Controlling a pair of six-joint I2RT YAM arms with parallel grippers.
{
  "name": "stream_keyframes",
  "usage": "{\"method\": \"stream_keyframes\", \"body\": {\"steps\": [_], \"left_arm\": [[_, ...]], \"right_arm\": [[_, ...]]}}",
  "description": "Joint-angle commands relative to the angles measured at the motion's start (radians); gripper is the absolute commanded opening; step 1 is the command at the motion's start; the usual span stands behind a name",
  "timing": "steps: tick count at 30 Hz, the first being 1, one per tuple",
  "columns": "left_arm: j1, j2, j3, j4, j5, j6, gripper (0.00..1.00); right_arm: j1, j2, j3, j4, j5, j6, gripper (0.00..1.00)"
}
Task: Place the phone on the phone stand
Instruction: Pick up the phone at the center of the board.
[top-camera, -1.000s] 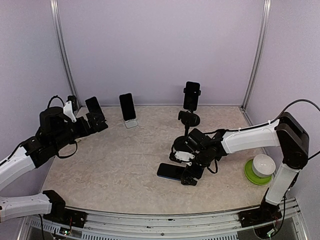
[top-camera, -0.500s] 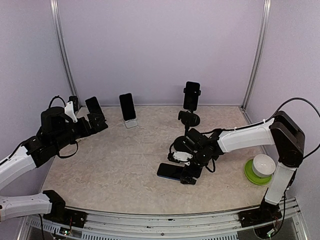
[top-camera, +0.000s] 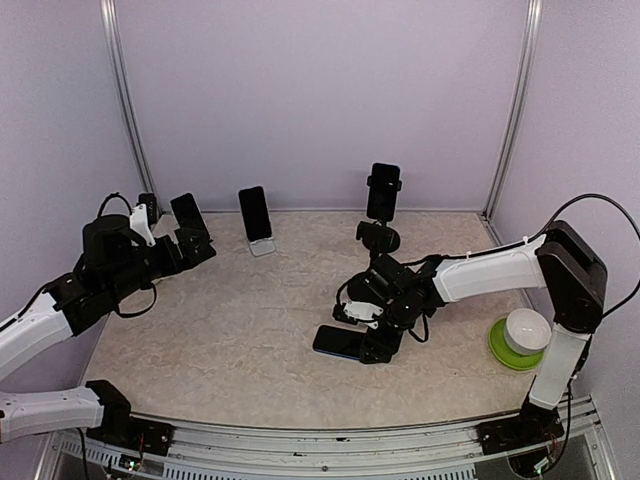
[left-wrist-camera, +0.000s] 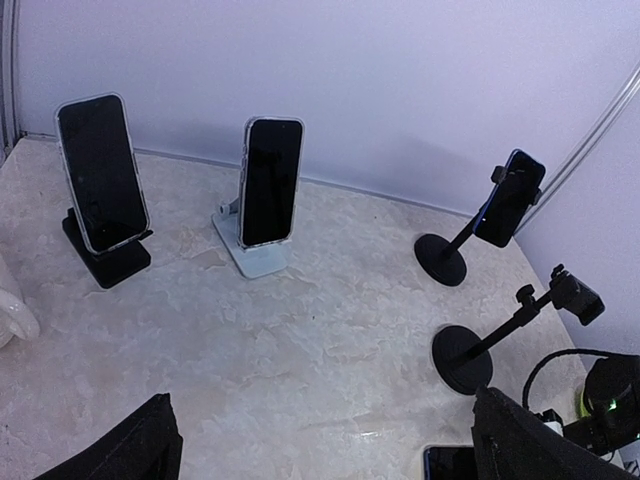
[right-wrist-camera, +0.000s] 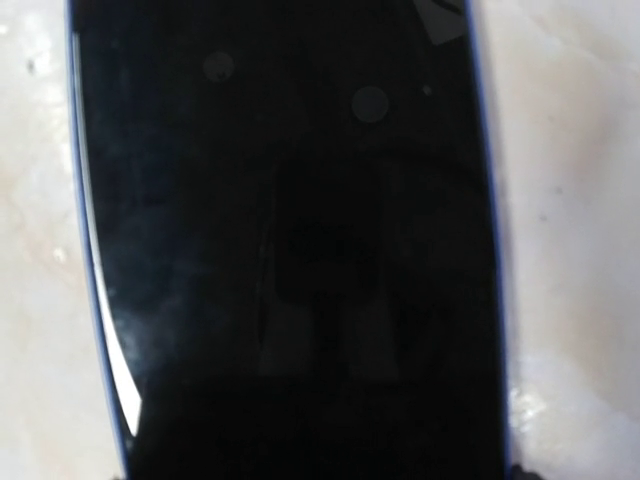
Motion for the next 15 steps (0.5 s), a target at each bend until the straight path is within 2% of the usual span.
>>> {"method": "stream_keyframes", "body": {"steps": [1,7,15], "left_arm": [[0.003,-0.004,-0.013,0.031,0.009,0.014,0.99],[0.005,0.008,-0.016,0.039,0.043,0.011,0.99],[0.009,0.074,-0.005,0.06,0.182,0.012,0.99]], "right_arm": [[0.019,0.018,0.002,-0.026,-0.042,-0.008,0.5],[0.042,-0.05,-0.003,0.025,-0.011,-0.027,0.49],[0.077,-0.104,-0.016,0.076,0.053,-0.049,0.49]]}}
